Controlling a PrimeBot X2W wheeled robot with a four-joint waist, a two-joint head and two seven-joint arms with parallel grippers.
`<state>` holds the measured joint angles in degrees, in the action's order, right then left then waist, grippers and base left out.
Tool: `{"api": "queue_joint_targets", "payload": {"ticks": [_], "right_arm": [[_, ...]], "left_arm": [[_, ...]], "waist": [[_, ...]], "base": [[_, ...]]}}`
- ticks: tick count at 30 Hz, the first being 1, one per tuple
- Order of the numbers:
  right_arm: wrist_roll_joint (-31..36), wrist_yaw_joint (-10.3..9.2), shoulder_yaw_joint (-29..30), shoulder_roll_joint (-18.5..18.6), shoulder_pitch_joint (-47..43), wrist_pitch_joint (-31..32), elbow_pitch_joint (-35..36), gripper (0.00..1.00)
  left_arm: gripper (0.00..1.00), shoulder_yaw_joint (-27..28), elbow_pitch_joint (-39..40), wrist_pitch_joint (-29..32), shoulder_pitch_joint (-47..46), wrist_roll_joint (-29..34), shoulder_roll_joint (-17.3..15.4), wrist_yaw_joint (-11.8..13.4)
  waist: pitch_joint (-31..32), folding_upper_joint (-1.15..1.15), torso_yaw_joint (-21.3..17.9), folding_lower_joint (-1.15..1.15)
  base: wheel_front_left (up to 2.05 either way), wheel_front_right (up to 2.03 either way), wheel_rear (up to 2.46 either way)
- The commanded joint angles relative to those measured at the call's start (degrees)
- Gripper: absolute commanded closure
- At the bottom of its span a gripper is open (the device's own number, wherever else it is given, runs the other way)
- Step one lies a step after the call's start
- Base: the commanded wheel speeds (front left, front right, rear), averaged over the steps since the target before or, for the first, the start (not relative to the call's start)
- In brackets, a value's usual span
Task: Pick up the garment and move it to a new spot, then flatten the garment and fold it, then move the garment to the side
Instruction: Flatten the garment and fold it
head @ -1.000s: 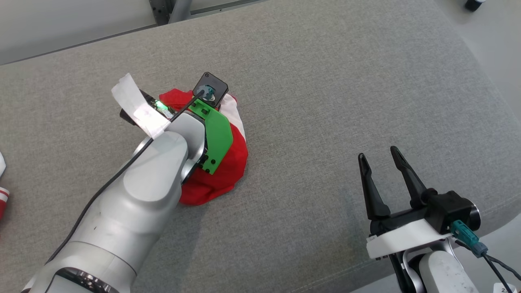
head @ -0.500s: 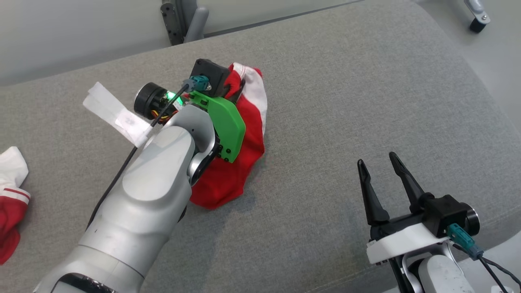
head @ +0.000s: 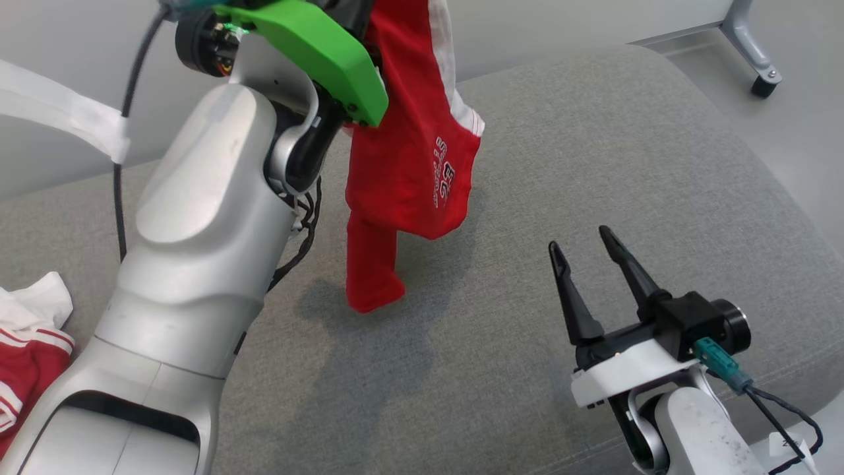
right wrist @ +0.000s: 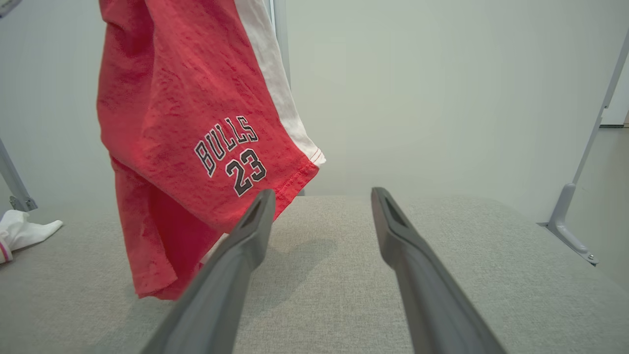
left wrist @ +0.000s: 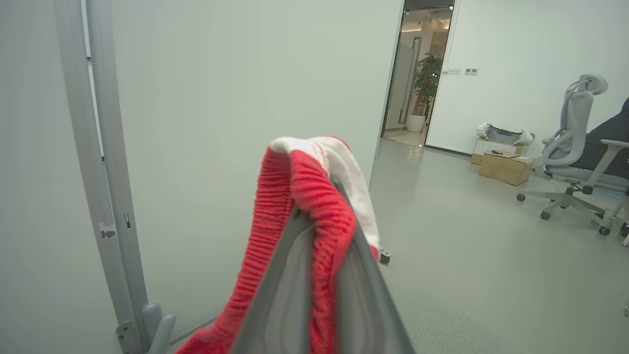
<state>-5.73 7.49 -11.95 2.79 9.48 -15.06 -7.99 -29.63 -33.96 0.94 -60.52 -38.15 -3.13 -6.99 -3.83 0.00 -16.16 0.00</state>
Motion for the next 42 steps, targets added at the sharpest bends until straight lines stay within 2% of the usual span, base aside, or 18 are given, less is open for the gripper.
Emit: {"api": "queue_joint_targets", "payload": {"ticks": [1,4,7,9,10,14,19,22,25,26,27,28,33,42], "right_arm": [[0.53,0.00,0.47,0.18,0.58,-0.18,0.14,0.00],[0.81,0.00,1.54,0.14,1.28,-0.18,0.60,0.00],[1.14,0.00,0.97,0.14,0.96,-0.18,0.70,0.00],[1.05,-0.01,1.03,0.23,0.14,-0.18,0.58,0.00],[0.65,-0.01,1.34,0.30,0.00,-0.18,0.53,0.00],[2.49,0.00,-2.63,0.02,-0.97,-0.18,-0.83,0.00],[2.33,-0.02,-8.00,0.22,-1.56,-0.18,-3.52,0.00],[1.82,-0.02,-8.28,0.17,-2.07,-0.18,-4.82,0.00],[0.41,-0.02,-4.83,0.26,-3.38,-0.18,-5.19,0.00],[-0.45,-0.02,-2.90,0.21,-3.89,-0.18,-5.05,0.00],[-1.39,-0.03,-0.92,0.23,-4.34,-0.18,-4.75,0.00],[-2.36,-0.02,0.72,0.18,-4.65,-0.18,-4.31,0.00],[-6.32,-0.02,5.69,0.15,-6.05,-0.18,-4.07,0.00],[-7.69,-0.02,6.21,0.14,-4.60,-0.18,-8.87,0.00]], "left_arm": [[1.00,0.52,0.27,0.09,-0.73,-0.90,0.04,0.22],[1.00,2.55,1.62,0.39,-0.62,-4.24,0.06,0.27],[1.00,4.00,4.04,-0.30,5.47,-8.64,-0.06,-0.17],[1.00,1.93,7.25,-2.77,14.40,-8.63,-4.27,-0.45],[1.00,1.69,7.45,-4.23,18.32,-9.22,-5.21,-0.49],[1.00,1.95,6.27,-11.54,31.58,-9.91,-7.92,-0.57],[1.00,3.32,3.92,-15.38,41.03,-9.73,-10.08,-0.60],[1.00,5.46,3.19,-16.05,44.15,-10.43,-9.31,-0.62],[1.00,8.12,3.70,-16.17,45.60,-6.55,-8.59,-0.61],[0.96,9.26,4.04,-16.13,46.55,-4.55,-7.97,-0.58],[0.57,10.90,4.64,-16.13,47.47,-2.91,-6.99,-0.23],[0.01,12.52,5.09,-16.10,48.50,-1.11,-5.94,0.04],[0.00,20.76,10.36,-16.12,53.29,8.45,-2.04,0.50],[0.00,26.62,17.90,-16.13,59.36,20.19,-0.03,0.53]], "waist": [[0.64,0.00,-0.58,0.00],[1.04,0.00,-0.73,0.00],[1.06,0.00,-0.57,0.00],[0.37,0.00,-0.01,0.00],[0.08,0.00,0.21,0.00],[-0.69,0.00,1.47,0.00],[-1.34,0.00,3.60,0.00],[-1.10,0.00,5.61,0.00],[-0.24,0.00,7.76,0.00],[0.12,0.00,8.42,0.00],[0.51,0.00,9.08,0.00],[0.95,0.00,9.68,0.00],[2.32,0.00,11.64,0.00],[3.60,0.00,16.42,0.00]], "base": [[0.00,0.00,0.00],[0.00,0.00,0.00],[0.00,0.00,0.00],[0.00,0.00,0.00],[0.00,0.00,0.00],[0.00,0.00,0.00],[0.00,0.00,0.00],[0.00,0.00,0.00],[0.00,0.00,0.00],[0.00,0.00,0.00],[0.00,0.00,0.00],[0.00,0.00,0.00],[0.00,0.00,0.00],[0.00,0.00,0.00]]}}
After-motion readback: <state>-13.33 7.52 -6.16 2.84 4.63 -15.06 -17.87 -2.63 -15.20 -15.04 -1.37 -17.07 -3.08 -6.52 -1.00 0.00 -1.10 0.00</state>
